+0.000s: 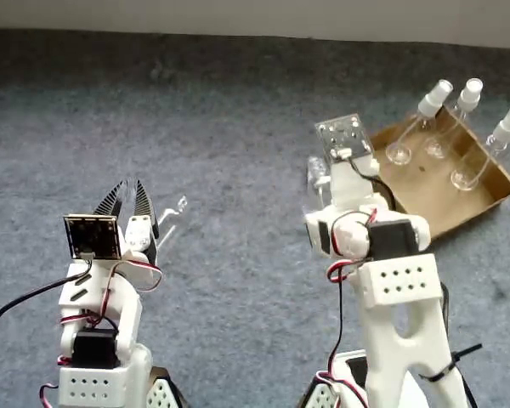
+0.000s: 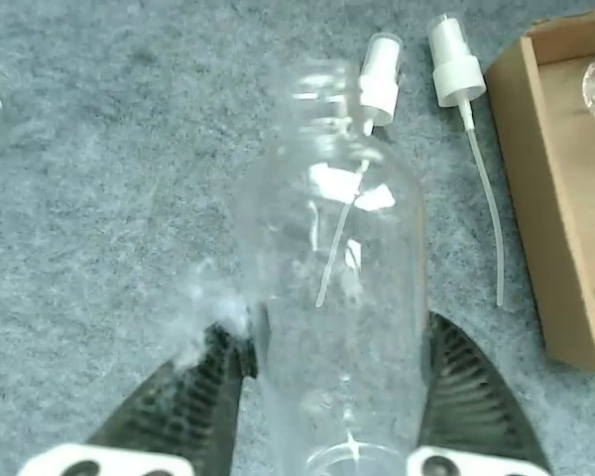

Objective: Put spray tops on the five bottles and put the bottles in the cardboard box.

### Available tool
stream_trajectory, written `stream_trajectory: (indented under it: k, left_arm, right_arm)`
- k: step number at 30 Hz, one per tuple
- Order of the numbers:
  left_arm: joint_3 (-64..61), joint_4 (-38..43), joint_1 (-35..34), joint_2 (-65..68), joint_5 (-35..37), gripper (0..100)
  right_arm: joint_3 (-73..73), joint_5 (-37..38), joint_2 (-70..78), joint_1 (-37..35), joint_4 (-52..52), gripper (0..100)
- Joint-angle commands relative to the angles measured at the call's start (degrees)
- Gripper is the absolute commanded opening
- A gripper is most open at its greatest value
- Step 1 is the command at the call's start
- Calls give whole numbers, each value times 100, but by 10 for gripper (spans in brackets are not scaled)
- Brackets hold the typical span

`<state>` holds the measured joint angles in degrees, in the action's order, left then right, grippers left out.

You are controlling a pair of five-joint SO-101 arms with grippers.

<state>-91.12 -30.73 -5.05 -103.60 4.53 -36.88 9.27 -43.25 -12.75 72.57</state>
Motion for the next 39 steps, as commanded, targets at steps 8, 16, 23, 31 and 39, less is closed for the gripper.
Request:
stream_trajectory:
  k: [8,16,23,31,39]
  left_arm:
    - [127,-26,163,-66,-26,39]
    - [127,-26,163,-66,-26,39]
    - [119,-26,163,-66,-26,39]
    - [119,-26,163,-66,-35,39]
    - [119,-26,163,-66,-35,39]
  right_arm:
    - [-2132,334,-1068,1332,-1798,184]
    - [-3134,932,-1059,1358,-2615,184]
    - [-3723,1415,-1059,1358,-2993,184]
    - [-4171,1890,-1059,1323,-3143,185]
    - [-4189,1899,-1059,1323,-3108,301]
